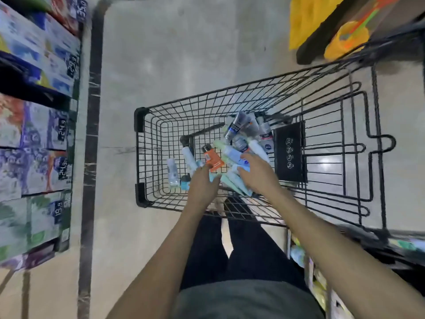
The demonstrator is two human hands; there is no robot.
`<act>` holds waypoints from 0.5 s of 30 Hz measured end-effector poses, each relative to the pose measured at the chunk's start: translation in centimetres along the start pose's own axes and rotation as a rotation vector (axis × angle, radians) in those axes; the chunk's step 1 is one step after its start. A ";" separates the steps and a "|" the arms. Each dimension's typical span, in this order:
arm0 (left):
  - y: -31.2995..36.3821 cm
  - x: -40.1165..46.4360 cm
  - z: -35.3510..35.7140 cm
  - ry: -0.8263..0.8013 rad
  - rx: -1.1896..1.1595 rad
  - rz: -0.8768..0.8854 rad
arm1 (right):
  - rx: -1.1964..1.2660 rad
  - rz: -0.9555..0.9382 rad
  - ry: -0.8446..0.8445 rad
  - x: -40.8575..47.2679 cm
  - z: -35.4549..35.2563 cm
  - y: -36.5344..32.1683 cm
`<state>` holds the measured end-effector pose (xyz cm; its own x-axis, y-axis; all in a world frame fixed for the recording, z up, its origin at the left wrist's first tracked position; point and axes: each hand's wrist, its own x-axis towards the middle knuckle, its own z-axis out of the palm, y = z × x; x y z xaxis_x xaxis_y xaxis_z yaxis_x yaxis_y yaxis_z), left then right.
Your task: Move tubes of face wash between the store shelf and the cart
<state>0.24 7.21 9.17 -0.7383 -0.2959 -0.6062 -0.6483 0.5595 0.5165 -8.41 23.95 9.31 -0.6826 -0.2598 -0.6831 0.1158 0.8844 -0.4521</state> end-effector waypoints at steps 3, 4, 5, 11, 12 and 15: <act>-0.8 4.3 1.2 -0.024 -0.231 -0.226 | 0.151 0.113 -0.049 5.7 1.7 0.6; -1.3 5.8 1.7 -0.044 -0.335 -0.333 | 0.225 0.185 -0.064 7.7 2.5 1.2; -1.7 7.2 2.1 -0.063 -0.467 -0.460 | 0.335 0.266 -0.066 9.7 3.5 2.0; -4.9 16.1 5.1 -0.228 -1.023 -0.905 | 1.066 0.793 -0.257 16.3 7.5 4.4; -5.7 17.3 5.6 -0.250 -1.066 -0.929 | 1.126 0.811 -0.275 17.0 8.1 4.5; -7.1 20.2 7.1 -0.268 -1.163 -1.002 | 1.216 0.841 -0.273 18.9 9.5 4.3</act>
<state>-8.77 2.75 -11.04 0.0399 0.0449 -0.9982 -0.7136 -0.6979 -0.0599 -13.96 19.17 -11.06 0.0215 -0.0373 -0.9991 0.9997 -0.0087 0.0218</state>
